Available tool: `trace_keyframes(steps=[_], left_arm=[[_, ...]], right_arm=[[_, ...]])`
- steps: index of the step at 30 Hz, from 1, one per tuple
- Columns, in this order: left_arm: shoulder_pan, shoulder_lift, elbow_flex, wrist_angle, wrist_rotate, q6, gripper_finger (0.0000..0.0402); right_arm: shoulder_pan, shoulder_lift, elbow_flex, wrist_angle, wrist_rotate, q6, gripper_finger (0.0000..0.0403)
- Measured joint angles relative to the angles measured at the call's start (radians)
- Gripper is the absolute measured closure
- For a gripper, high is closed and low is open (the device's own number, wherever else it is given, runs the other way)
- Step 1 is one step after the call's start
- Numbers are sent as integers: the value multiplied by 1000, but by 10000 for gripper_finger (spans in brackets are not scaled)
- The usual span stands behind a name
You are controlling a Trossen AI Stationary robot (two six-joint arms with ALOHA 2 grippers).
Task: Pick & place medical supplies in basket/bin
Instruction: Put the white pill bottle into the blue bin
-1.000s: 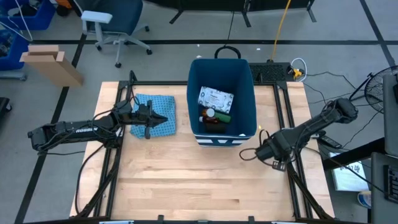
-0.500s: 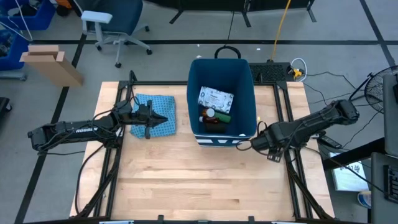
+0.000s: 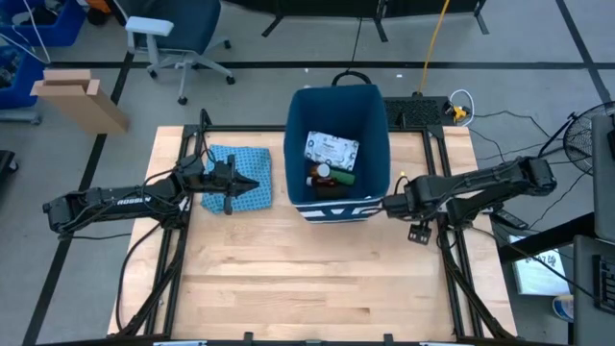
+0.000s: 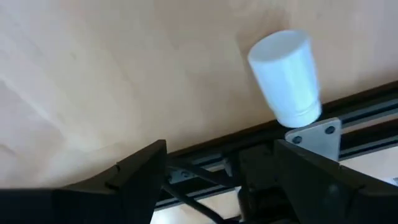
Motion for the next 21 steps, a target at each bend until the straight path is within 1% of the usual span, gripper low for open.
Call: trace_keyframes(steps=[4, 10, 11, 14, 18, 21], left_arm=[[0, 0, 0, 0, 0, 0, 376], [0, 0, 0, -8, 0, -2, 376], [0, 0, 0, -13, 0, -2, 376], [0, 0, 0, -21, 0, -2, 376], [0, 0, 0, -23, -1, -2, 376], [0, 0, 0, -25, -1, -2, 376]], right_arm=[[-30, 0, 0, -1, -29, -40, 112], [-68, 0, -13, -25, -5, -53, 112], [-78, 0, -25, -29, -18, -47, 112], [-84, 1, -68, -33, -104, -45, 113], [-47, 0, -61, -31, -112, -18, 120], [-28, -2, -61, -49, -172, 44, 125]])
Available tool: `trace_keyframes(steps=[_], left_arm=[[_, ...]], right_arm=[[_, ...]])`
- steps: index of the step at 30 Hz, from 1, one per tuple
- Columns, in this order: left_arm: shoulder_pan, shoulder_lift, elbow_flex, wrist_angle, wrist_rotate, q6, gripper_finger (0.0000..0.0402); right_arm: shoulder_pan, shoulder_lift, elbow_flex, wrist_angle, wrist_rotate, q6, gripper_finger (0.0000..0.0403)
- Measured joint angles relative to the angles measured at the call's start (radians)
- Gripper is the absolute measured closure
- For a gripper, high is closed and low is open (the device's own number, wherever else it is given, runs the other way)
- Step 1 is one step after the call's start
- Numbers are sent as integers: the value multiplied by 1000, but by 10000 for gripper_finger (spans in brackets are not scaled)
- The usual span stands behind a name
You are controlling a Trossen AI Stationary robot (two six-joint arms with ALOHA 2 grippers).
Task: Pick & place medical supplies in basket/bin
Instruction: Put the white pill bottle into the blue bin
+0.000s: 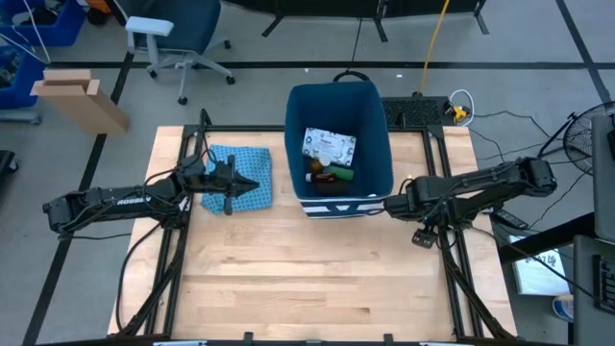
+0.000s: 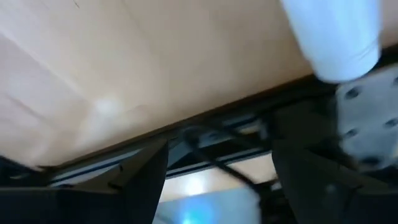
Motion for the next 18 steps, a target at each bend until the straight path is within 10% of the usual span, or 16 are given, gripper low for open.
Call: trace_keyframes(steps=[10, 18], left_arm=[[0, 0, 0, -7, 0, -5, 376], [0, 0, 0, -22, 0, 16, 376]], right_arm=[[36, -3, 1, -53, -103, 129, 151], [164, -4, 1, -9, -148, -67, 169]])
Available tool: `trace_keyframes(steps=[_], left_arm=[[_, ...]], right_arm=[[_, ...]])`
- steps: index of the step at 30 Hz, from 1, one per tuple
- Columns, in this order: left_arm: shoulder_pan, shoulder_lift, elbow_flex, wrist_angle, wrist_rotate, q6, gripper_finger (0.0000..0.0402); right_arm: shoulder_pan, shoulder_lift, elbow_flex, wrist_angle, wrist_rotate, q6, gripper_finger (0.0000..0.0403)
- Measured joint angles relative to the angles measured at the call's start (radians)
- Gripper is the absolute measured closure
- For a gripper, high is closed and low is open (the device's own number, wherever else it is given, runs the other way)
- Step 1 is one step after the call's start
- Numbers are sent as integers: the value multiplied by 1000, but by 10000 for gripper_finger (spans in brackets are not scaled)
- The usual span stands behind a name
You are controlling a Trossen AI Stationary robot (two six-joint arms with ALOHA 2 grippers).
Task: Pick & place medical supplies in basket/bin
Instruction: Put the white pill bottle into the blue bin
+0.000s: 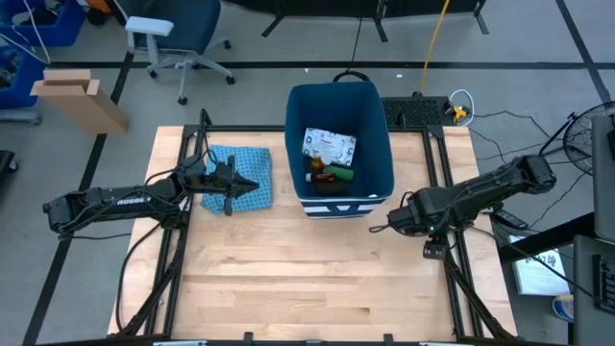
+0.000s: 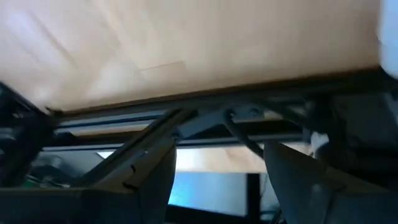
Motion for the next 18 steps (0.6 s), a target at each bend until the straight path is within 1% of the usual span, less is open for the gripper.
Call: trace_keyframes(steps=[2, 4, 6, 10, 14, 18], left_arm=[[0, 0, 0, 0, 0, 0, 376], [0, 0, 0, 0, 0, 0, 376], [0, 0, 0, 1, 0, 0, 376], [0, 0, 0, 1, 7, -16, 376], [-2, 0, 0, 1, 29, -28, 376], [-11, 0, 0, 1, 29, -24, 376]], right_arm=[[32, 0, 0, 18, -6, -6, 175], [56, 0, 0, 55, -36, 10, 179], [77, 1, 0, 93, -57, 52, 181], [113, 1, 0, 114, -66, 153, 180], [167, 1, 0, 208, -78, 219, 182], [236, 0, 0, 314, -74, 234, 206]])
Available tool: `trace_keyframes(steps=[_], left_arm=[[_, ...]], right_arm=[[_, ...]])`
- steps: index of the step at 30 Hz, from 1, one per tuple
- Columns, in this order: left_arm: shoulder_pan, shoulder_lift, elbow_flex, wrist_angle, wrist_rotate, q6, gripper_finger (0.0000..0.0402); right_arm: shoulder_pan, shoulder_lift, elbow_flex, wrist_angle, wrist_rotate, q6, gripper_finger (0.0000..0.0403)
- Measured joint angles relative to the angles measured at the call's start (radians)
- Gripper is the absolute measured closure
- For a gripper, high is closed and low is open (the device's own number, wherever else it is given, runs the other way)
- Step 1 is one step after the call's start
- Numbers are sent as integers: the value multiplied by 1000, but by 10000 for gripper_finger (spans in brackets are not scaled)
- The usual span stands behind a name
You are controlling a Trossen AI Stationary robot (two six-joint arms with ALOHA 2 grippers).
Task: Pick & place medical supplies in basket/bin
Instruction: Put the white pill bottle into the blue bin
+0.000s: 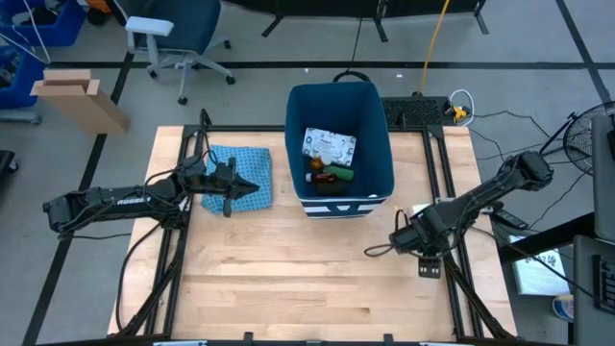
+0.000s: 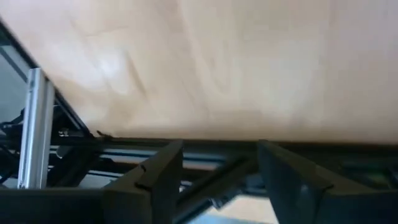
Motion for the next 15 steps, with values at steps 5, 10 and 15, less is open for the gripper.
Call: trace_keyframes(steps=[5, 10, 15], left_arm=[[-4, 0, 0, 0, 0, 1, 376], [-4, 0, 0, 1, -1, 1, 376], [-4, 0, 0, 1, -1, -22, 376]], right_arm=[[46, 0, 0, 69, 23, 8, 265], [55, 0, 0, 178, 25, 3, 345], [60, 0, 0, 341, 58, 81, 394]])
